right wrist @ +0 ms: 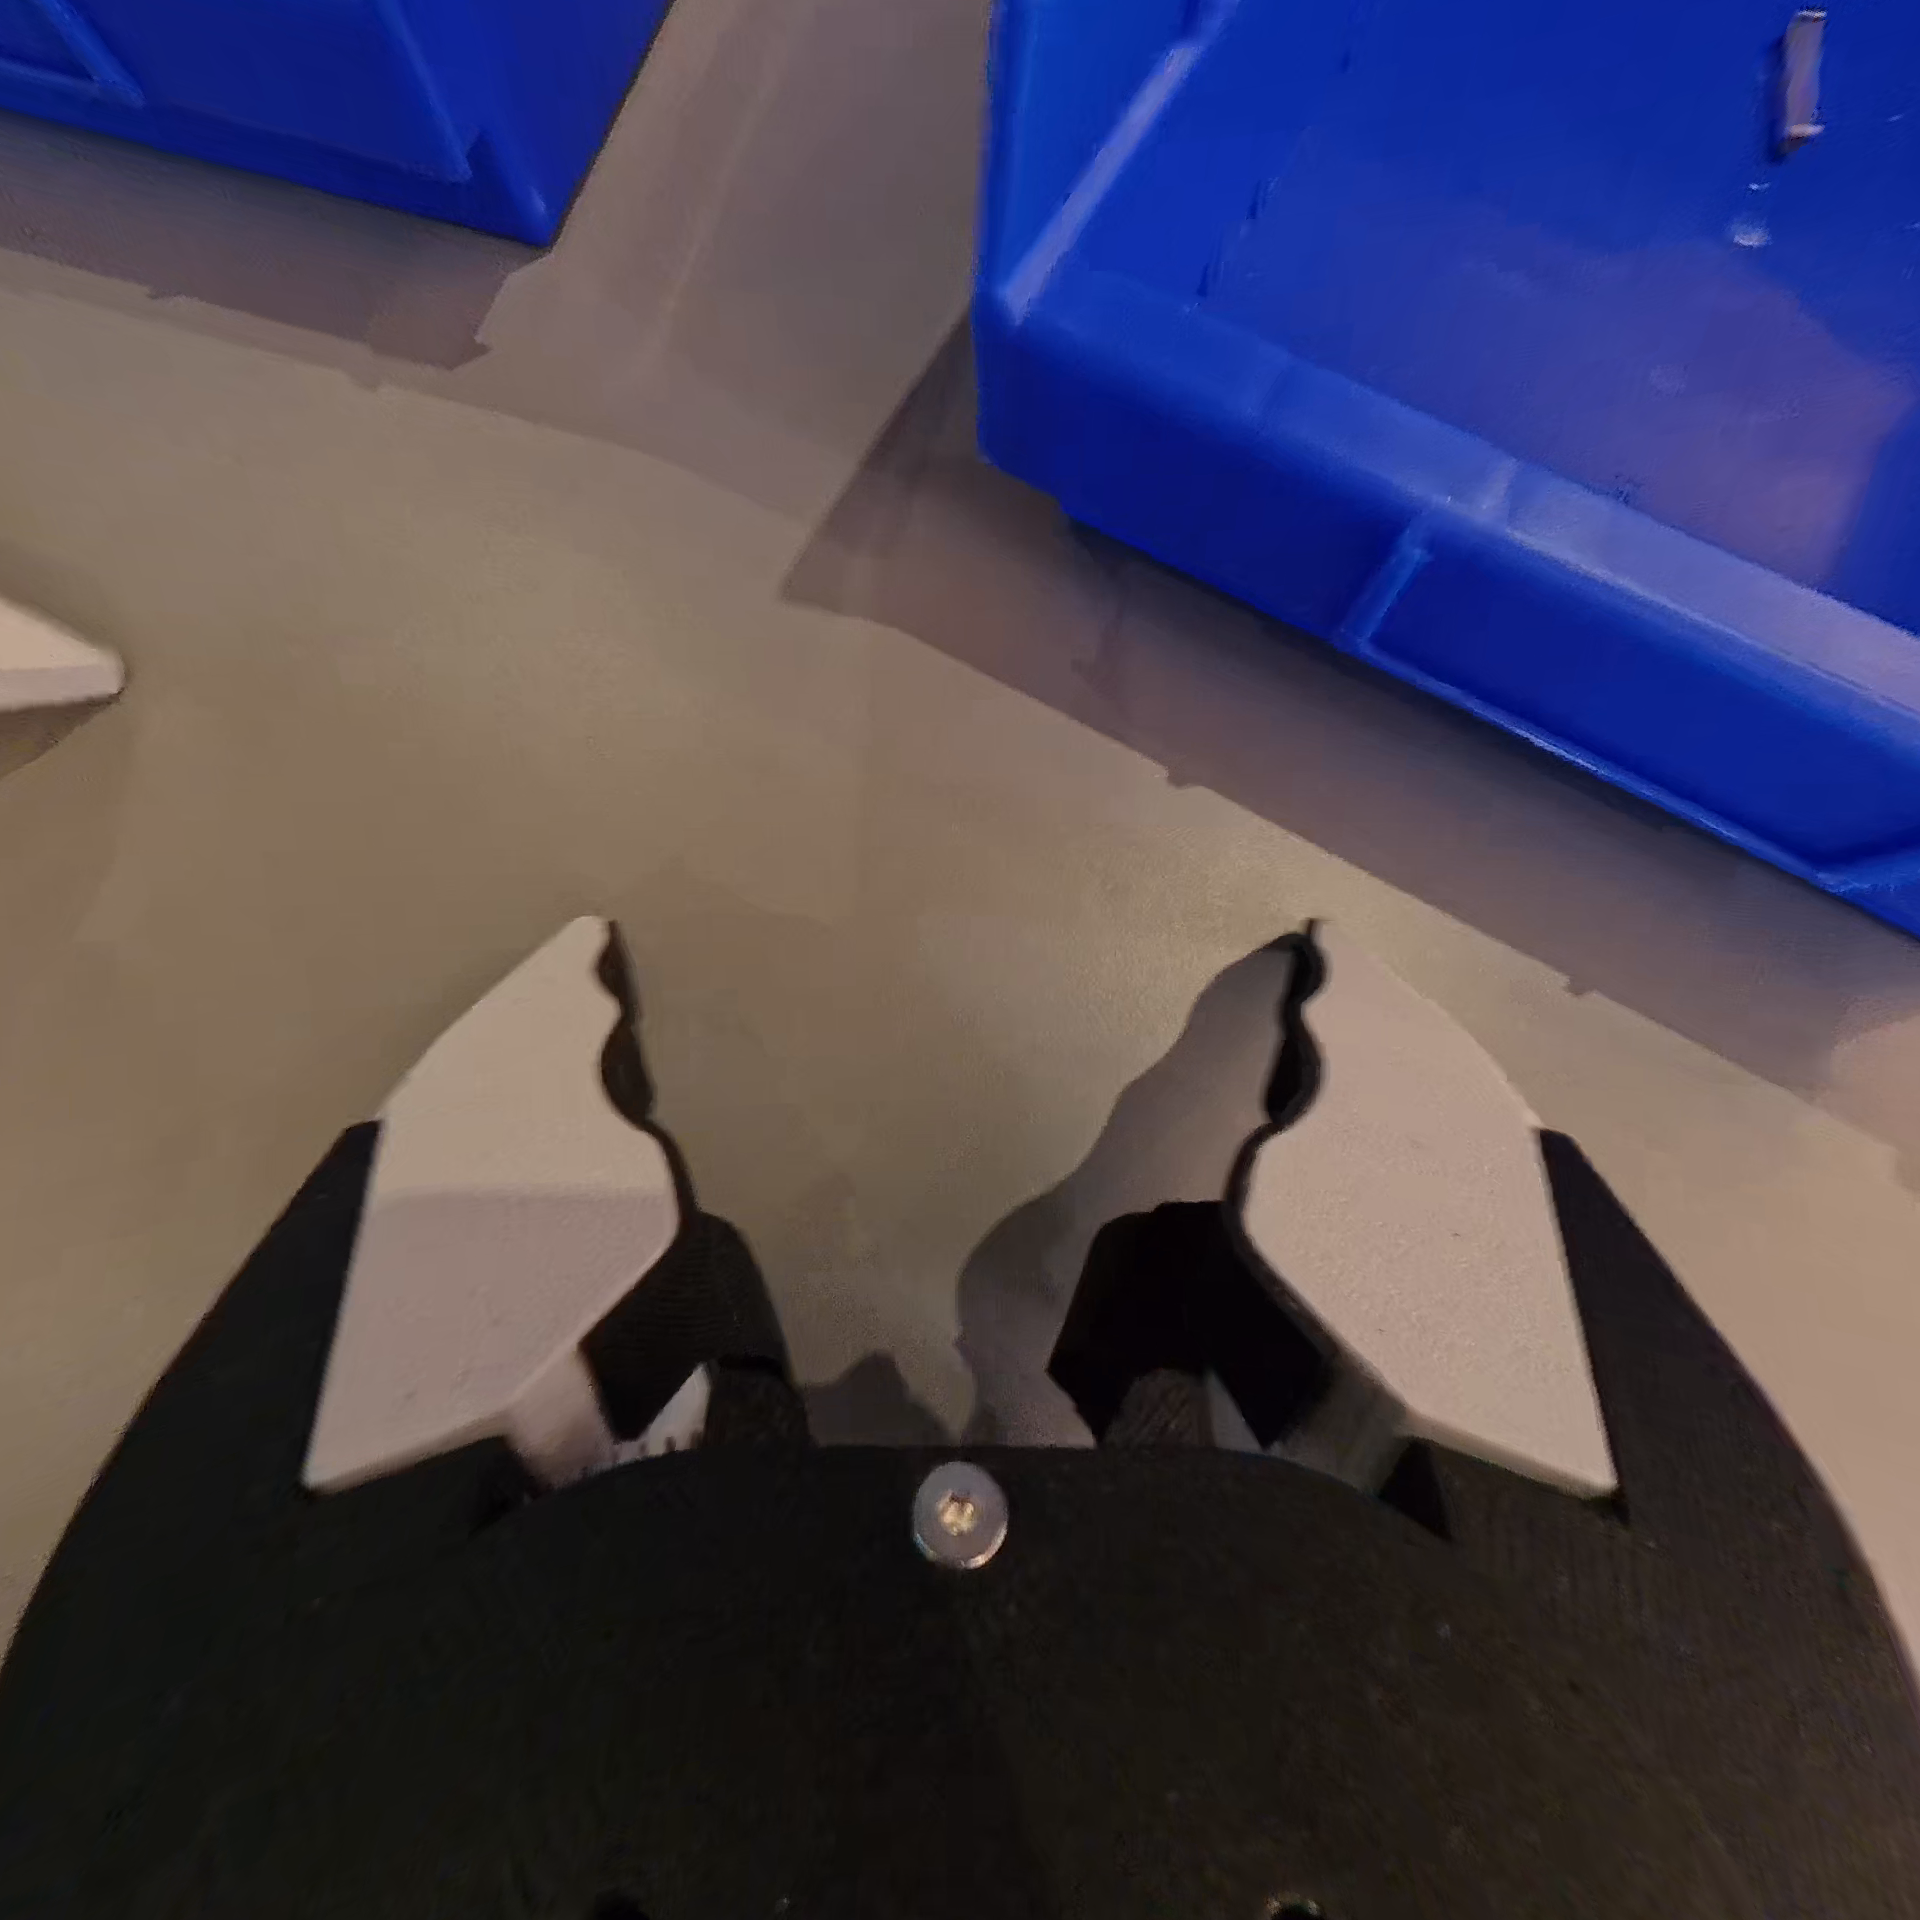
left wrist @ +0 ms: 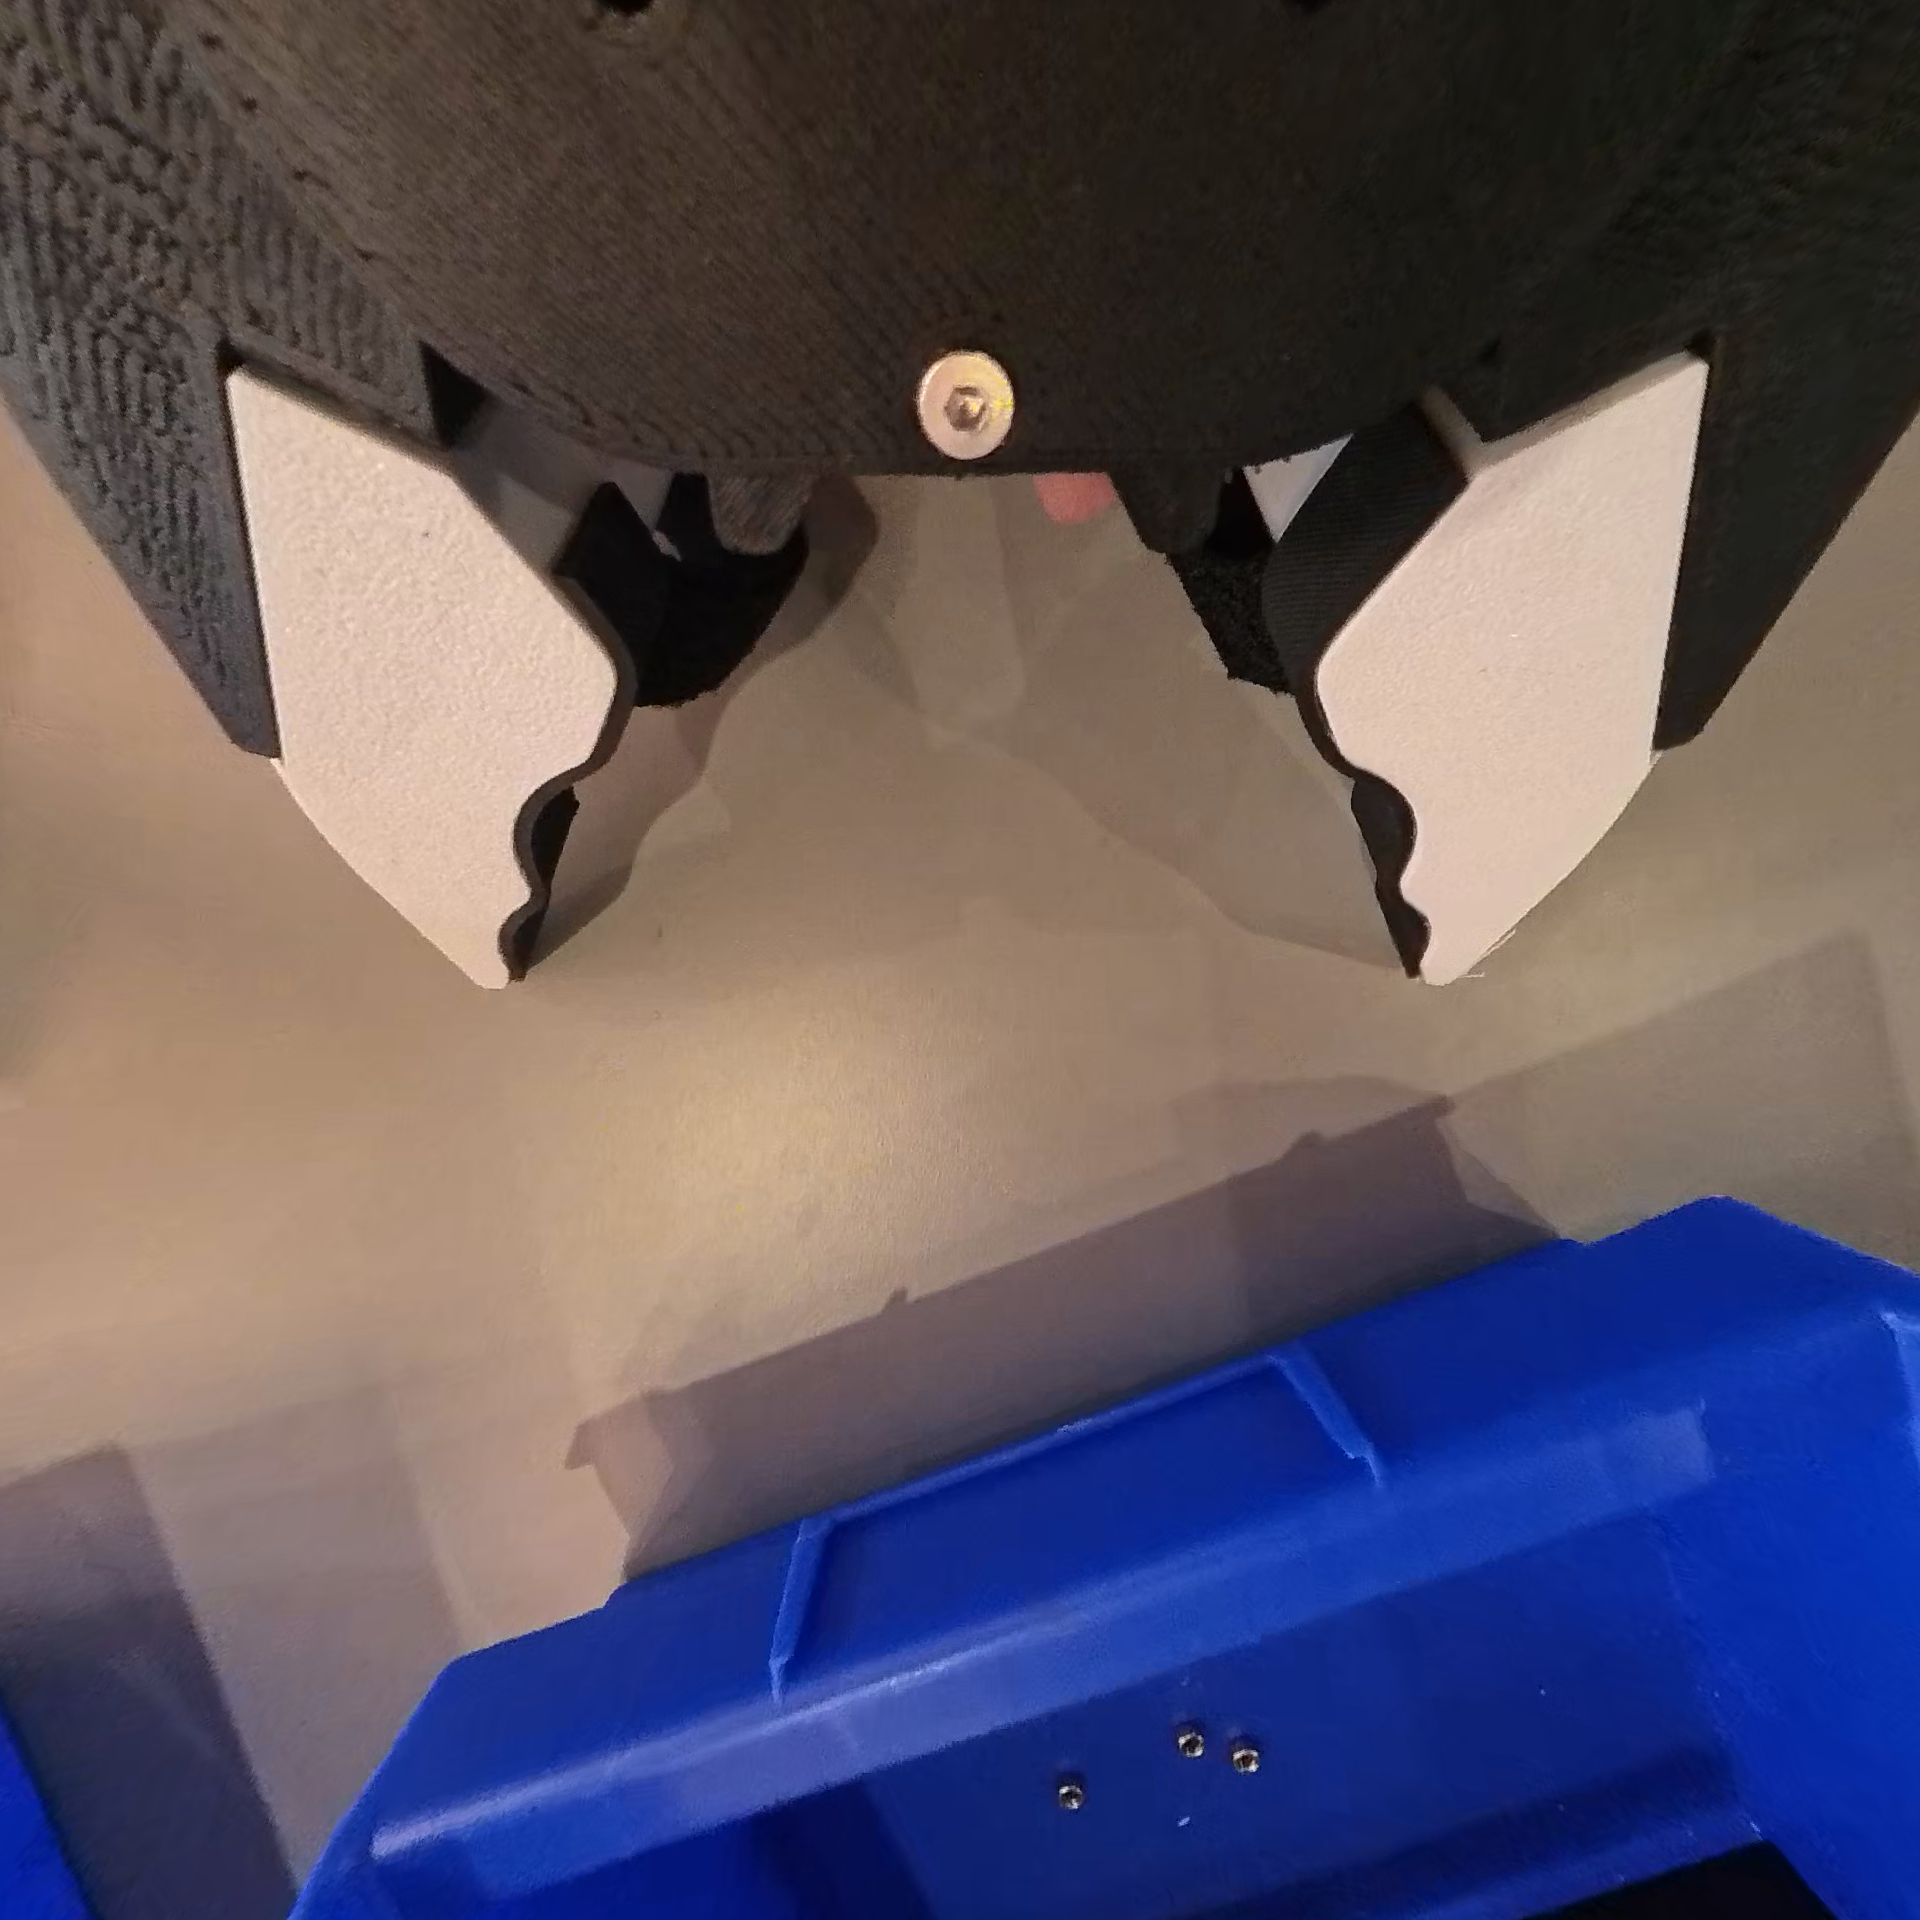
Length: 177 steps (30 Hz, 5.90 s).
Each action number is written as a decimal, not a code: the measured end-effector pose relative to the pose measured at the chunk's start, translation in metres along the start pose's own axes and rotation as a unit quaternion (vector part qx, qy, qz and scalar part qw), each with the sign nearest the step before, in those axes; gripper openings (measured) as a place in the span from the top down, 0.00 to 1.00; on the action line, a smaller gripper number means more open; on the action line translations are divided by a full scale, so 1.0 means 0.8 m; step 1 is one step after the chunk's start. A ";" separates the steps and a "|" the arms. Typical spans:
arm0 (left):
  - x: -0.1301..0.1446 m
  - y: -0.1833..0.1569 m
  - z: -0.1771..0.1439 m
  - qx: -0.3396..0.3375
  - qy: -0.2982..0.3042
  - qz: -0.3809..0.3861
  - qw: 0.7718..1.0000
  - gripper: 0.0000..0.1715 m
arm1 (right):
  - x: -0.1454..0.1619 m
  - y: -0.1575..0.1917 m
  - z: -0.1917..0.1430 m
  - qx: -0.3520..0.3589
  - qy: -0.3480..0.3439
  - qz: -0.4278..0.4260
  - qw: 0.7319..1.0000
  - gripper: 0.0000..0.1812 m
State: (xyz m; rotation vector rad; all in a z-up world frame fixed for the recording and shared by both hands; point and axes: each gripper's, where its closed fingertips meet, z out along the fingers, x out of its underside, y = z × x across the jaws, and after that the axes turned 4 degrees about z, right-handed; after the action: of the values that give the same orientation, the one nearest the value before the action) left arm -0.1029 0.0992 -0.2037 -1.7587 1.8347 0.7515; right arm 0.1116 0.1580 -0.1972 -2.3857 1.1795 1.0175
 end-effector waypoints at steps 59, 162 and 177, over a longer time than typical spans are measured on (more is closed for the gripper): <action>0.011 0.010 -0.011 0.023 -0.005 0.019 1.000 0.15 | -0.043 0.044 -0.021 -0.062 -0.118 -0.080 0.988 0.32; -0.305 0.130 -0.002 0.001 0.060 0.171 0.983 0.55 | -0.087 0.094 -0.060 -0.147 -0.170 -0.061 0.972 0.72; -0.300 0.159 0.104 0.056 0.216 0.183 0.957 0.61 | -0.104 0.076 -0.017 -0.111 -0.242 -0.087 0.960 0.72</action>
State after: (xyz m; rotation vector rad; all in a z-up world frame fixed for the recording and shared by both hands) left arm -0.2192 0.3344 -0.0940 -1.6175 2.4885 0.3947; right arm 0.0357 0.1607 -0.1256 -2.1535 0.6964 1.6195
